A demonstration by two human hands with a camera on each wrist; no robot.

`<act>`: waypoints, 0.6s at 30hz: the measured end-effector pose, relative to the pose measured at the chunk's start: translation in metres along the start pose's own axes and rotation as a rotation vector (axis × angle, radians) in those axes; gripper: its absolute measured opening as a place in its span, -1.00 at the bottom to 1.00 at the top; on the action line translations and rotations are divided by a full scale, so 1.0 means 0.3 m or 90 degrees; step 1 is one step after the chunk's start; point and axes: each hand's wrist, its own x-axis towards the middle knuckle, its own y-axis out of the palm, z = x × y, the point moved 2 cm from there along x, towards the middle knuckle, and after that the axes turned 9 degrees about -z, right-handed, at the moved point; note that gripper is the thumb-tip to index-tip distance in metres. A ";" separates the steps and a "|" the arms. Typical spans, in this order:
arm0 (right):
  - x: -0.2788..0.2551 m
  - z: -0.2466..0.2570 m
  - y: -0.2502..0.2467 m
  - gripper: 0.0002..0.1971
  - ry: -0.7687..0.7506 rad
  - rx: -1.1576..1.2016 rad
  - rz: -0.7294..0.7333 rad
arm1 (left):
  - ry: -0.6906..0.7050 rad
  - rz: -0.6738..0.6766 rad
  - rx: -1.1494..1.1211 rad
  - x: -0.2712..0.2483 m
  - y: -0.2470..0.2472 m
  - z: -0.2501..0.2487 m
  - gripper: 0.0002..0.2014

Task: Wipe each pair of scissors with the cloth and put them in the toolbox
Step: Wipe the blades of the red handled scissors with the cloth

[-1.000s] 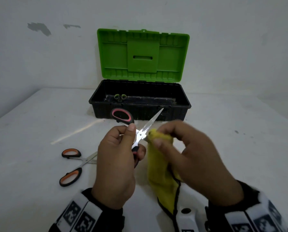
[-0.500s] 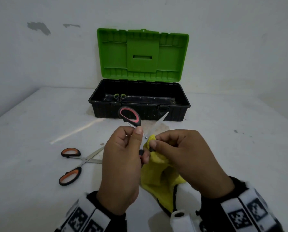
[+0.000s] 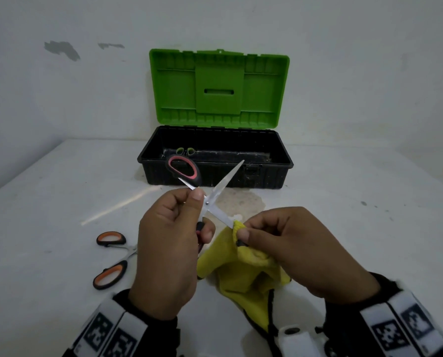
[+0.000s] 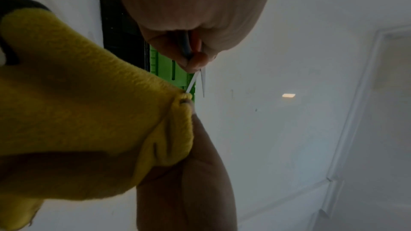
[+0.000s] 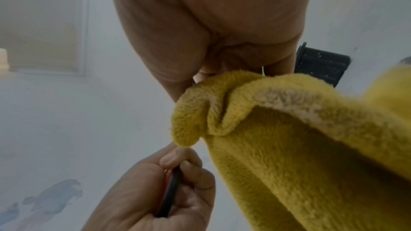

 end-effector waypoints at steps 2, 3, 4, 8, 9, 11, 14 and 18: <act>0.006 0.011 0.013 -0.85 -0.008 -0.002 -0.007 | -0.007 0.031 0.012 -0.014 0.004 0.004 -0.82; 0.013 0.018 0.020 -0.85 -0.018 -0.007 -0.011 | -0.002 0.044 0.028 -0.024 0.007 0.007 -0.82; 0.019 0.028 0.026 -0.84 -0.027 -0.010 -0.012 | 0.006 0.052 0.046 -0.034 0.010 0.010 -0.81; 0.038 0.043 0.047 -0.81 -0.028 0.029 -0.001 | 0.039 0.049 0.070 -0.036 0.014 0.013 -0.81; 0.037 0.041 0.050 -0.80 -0.029 0.034 0.005 | 0.042 0.047 0.072 -0.030 0.012 0.010 -0.81; 0.032 0.037 0.053 -0.79 -0.033 0.038 0.026 | 0.041 0.044 0.067 -0.021 0.005 0.004 -0.81; 0.021 0.020 0.037 -0.81 -0.016 0.022 0.027 | 0.019 0.054 0.050 -0.025 0.003 0.016 -0.82; 0.020 0.000 0.028 -0.85 0.001 0.001 0.014 | 0.006 0.059 0.068 -0.042 0.008 0.045 -0.80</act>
